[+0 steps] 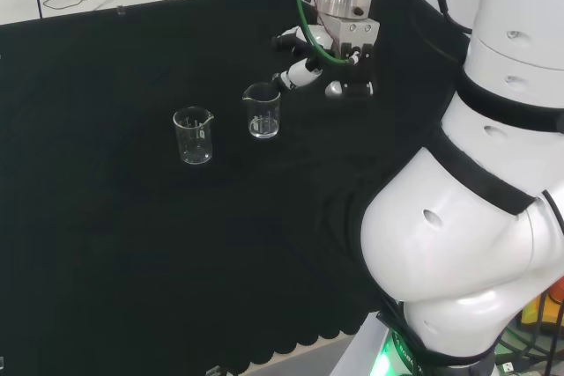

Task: Pick up the beaker on the right.

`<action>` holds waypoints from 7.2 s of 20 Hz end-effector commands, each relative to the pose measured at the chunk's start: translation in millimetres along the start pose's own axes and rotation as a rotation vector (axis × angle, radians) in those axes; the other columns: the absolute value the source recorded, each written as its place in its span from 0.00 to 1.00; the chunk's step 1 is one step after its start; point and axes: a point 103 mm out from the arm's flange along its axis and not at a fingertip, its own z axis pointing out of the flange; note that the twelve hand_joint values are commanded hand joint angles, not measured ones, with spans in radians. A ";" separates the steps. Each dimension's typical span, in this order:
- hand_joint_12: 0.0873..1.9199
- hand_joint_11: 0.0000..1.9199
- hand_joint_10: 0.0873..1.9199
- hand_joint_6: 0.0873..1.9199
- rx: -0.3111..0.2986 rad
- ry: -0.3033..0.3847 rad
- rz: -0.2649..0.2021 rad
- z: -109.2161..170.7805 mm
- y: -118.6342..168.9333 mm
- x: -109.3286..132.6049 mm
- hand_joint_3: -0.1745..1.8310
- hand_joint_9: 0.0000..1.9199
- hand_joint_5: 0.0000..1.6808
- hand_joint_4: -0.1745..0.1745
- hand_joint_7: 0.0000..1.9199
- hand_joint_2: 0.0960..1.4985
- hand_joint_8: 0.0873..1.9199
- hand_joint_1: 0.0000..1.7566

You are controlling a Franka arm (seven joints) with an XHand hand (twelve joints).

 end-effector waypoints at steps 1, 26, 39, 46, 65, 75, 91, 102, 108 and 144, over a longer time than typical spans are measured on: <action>0.73 0.02 0.34 0.00 -0.029 0.055 -0.035 10.0 13.5 -1.6 0.00 0.18 0.23 0.40 0.12 0.61 0.31 0.47; 0.69 0.00 0.31 0.00 -0.002 0.226 -0.141 52.6 47.3 -29.2 0.00 0.16 0.23 0.38 0.10 0.57 0.32 0.48; 0.70 0.00 0.31 0.00 0.036 0.269 -0.199 71.7 66.0 -47.0 0.00 0.17 0.23 0.39 0.11 0.56 0.32 0.48; 0.70 0.00 0.31 0.00 0.035 0.308 -0.248 79.9 70.4 -49.7 0.00 0.18 0.24 0.39 0.12 0.55 0.32 0.48; 0.69 0.00 0.30 0.00 -0.024 0.407 -0.299 102.5 79.6 -42.6 0.00 0.16 0.24 0.36 0.12 0.52 0.32 0.46; 0.69 0.00 0.30 0.00 -0.056 0.421 -0.292 108.5 87.0 -42.4 0.00 0.16 0.25 0.37 0.12 0.52 0.32 0.48; 0.68 0.00 0.30 0.00 -0.038 0.467 -0.309 120.5 94.3 -42.2 0.00 0.17 0.26 0.38 0.13 0.52 0.32 0.48; 0.69 0.00 0.30 0.00 -0.058 0.519 -0.337 121.1 97.2 -33.3 0.00 0.18 0.25 0.38 0.13 0.52 0.32 0.48; 0.70 0.00 0.29 0.00 -0.043 0.515 -0.333 124.9 97.5 -31.8 0.00 0.19 0.26 0.38 0.14 0.51 0.32 0.48; 0.41 0.51 0.13 0.48 -0.142 0.576 -0.252 89.4 103.7 -27.7 0.00 0.69 0.64 0.01 0.67 0.70 0.32 0.80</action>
